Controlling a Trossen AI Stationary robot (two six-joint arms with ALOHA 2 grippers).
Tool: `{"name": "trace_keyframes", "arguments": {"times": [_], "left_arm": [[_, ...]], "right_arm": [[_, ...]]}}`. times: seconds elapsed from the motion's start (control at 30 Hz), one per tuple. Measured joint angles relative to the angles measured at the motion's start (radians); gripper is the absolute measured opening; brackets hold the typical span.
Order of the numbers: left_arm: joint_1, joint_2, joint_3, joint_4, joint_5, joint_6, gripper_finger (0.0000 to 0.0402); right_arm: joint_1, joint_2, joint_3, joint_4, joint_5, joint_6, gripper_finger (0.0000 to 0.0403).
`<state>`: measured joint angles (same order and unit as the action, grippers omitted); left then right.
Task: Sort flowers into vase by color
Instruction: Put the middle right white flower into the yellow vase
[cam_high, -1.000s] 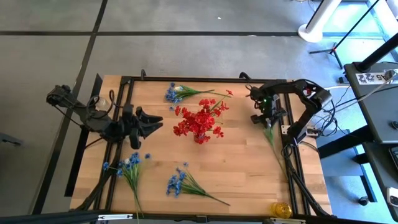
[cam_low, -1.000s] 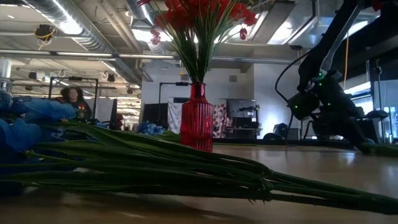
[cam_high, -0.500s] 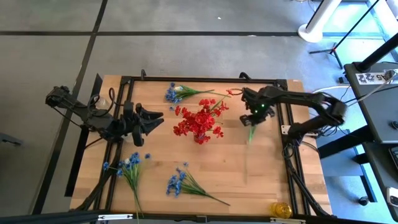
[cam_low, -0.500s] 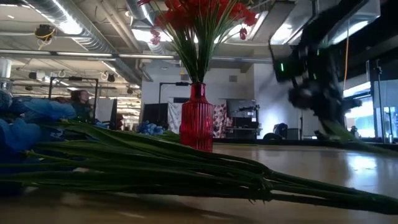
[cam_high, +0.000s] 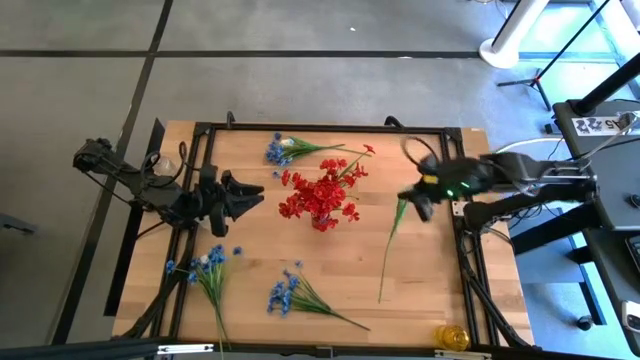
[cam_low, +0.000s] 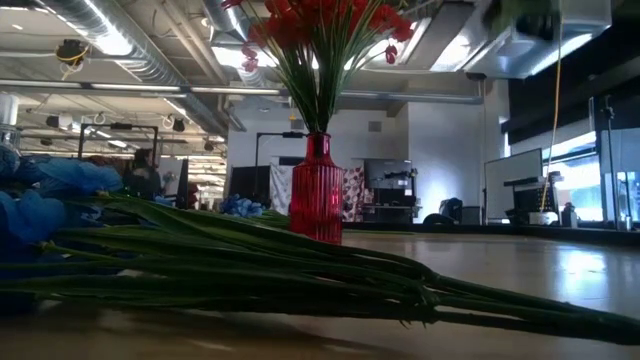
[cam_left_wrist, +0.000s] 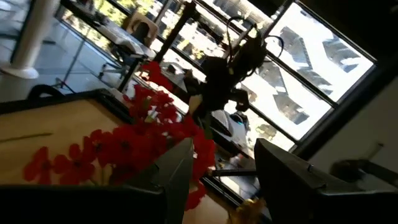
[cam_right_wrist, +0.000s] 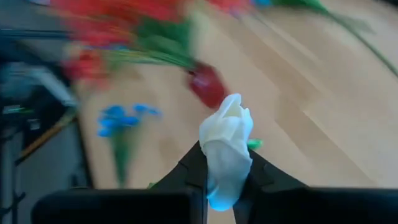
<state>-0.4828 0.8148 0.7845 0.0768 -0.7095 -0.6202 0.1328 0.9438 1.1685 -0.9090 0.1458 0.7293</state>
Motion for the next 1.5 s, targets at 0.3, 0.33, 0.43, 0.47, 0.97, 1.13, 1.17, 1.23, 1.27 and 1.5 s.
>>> {"name": "trace_keyframes", "arguments": {"times": [0.3, 0.33, 0.43, 0.47, 0.97, 1.13, 1.17, 1.23, 1.27, 1.5], "left_arm": [[0.0, 0.073, 0.0, 0.159, 0.203, 0.023, 0.0167], [0.0, 0.085, 0.0, 0.184, 0.221, 0.026, 0.0167], [0.0, 0.1, 0.0, 0.21, 0.286, 0.024, 0.0167], [-0.001, 0.104, 0.0, 0.211, 0.307, 0.018, 0.0167], [-0.037, 0.109, 0.0, 0.223, 0.327, 0.026, 0.0167], [-0.037, 0.115, 0.0, 0.212, 0.317, 0.027, 0.0167], [-0.037, 0.118, 0.0, 0.212, 0.31, 0.026, 0.0167], [-0.037, 0.126, 0.0, 0.211, 0.304, 0.018, 0.0167], [-0.037, 0.131, 0.0, 0.211, 0.303, 0.008, 0.0167], [-0.037, 0.163, 0.0, 0.211, 0.303, -0.076, 0.0167]], "right_arm": [[0.536, 0.021, 0.009, 0.317, 0.2, -0.184, 0.004], [0.596, 0.039, 0.009, 0.358, 0.209, -0.214, 0.004], [0.752, 0.086, 0.009, 0.49, 0.23, -0.322, 0.004], [0.791, 0.098, 0.009, 0.532, 0.239, -0.354, 0.004], [1.164, 0.122, 0.058, 0.516, 0.453, -0.564, 0.0039], [1.222, 0.122, 0.122, 0.258, 0.61, -0.484, 0.0039], [1.225, 0.12, 0.14, 0.197, 0.633, -0.469, 0.0039], [1.221, 0.117, 0.187, 0.097, 0.65, -0.443, 0.0039], [1.221, 0.116, 0.213, 0.055, 0.65, -0.439, 0.0039], [1.222, 0.112, 0.349, -0.089, 0.587, -0.4, 0.0039]]}}
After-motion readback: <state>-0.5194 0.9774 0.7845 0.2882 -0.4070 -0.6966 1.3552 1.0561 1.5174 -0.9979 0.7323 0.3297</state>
